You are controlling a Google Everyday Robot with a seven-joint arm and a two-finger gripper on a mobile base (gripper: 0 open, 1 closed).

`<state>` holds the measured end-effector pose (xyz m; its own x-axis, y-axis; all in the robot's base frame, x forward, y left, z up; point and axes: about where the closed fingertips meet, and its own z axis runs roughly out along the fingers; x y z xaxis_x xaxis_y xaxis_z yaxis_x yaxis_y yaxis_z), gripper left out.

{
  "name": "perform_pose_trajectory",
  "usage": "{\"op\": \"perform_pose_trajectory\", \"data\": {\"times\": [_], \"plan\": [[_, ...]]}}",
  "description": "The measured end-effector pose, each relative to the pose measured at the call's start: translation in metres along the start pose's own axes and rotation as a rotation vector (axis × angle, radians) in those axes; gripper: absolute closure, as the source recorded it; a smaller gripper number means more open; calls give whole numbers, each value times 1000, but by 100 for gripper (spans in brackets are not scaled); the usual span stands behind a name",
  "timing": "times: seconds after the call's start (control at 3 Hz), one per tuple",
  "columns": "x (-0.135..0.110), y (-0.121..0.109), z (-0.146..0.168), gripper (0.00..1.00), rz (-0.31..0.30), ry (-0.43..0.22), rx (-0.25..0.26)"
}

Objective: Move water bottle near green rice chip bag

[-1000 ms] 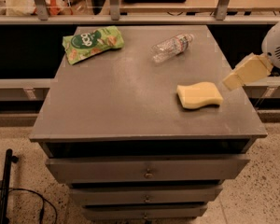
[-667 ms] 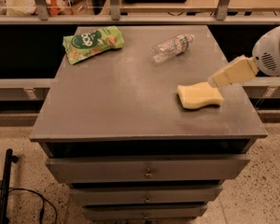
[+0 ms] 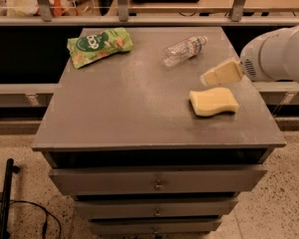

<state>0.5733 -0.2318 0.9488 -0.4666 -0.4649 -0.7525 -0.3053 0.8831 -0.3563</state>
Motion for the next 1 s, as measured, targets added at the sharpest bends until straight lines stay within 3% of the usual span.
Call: {"op": "perform_pose_trajectory", "data": {"times": [0.33, 1.0], "plan": [[-1, -10, 1, 0, 10, 4, 50], [-1, -10, 1, 0, 27, 1, 80]]}}
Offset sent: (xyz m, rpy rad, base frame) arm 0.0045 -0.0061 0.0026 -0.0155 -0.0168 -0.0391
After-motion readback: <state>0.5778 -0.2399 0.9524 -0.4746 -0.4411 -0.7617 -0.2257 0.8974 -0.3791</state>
